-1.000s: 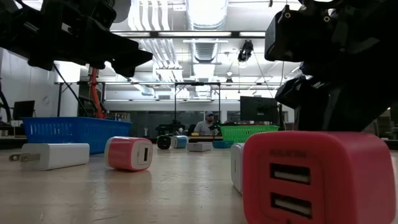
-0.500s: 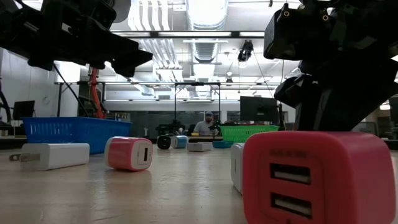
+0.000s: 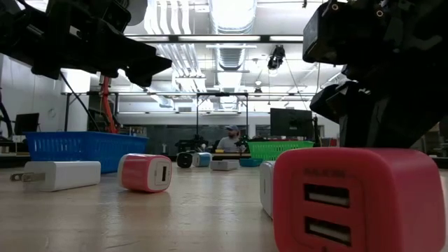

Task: Pick & Place Office items
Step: Put the right green charger adapter into the blue basket

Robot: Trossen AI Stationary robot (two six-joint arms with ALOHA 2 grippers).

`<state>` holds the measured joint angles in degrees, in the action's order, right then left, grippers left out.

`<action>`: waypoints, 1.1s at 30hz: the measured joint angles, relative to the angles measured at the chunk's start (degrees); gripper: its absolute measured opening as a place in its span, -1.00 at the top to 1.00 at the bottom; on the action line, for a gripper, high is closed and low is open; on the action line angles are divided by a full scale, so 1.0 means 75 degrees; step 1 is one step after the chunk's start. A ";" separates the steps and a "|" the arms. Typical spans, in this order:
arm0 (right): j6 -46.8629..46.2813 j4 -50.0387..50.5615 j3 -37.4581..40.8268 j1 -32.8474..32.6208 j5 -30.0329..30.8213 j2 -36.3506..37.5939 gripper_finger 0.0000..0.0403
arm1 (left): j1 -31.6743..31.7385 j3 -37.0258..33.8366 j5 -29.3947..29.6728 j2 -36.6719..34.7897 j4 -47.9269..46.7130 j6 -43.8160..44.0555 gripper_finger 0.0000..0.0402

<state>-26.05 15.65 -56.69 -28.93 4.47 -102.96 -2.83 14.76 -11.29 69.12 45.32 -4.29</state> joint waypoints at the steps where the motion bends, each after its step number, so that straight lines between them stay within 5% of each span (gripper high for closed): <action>1: 0.0015 -0.0001 0.0000 0.0000 0.0000 0.0000 0.42 | 0.0000 0.0000 0.0002 0.0000 0.0000 0.0000 -0.15; 24: 0.1496 -0.2508 0.0056 0.0074 0.1714 -0.0006 0.42 | 0.0000 0.0000 0.0000 0.0000 0.0009 -0.0001 -0.15; 33: 0.2394 -0.5586 0.0949 0.0390 0.2180 -0.0006 0.42 | -0.0003 -0.0001 -0.0006 0.0000 0.0080 -0.0032 -0.15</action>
<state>-8.10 -26.25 -49.57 -26.01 20.82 -103.00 -2.85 14.76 -11.33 69.12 45.92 -4.54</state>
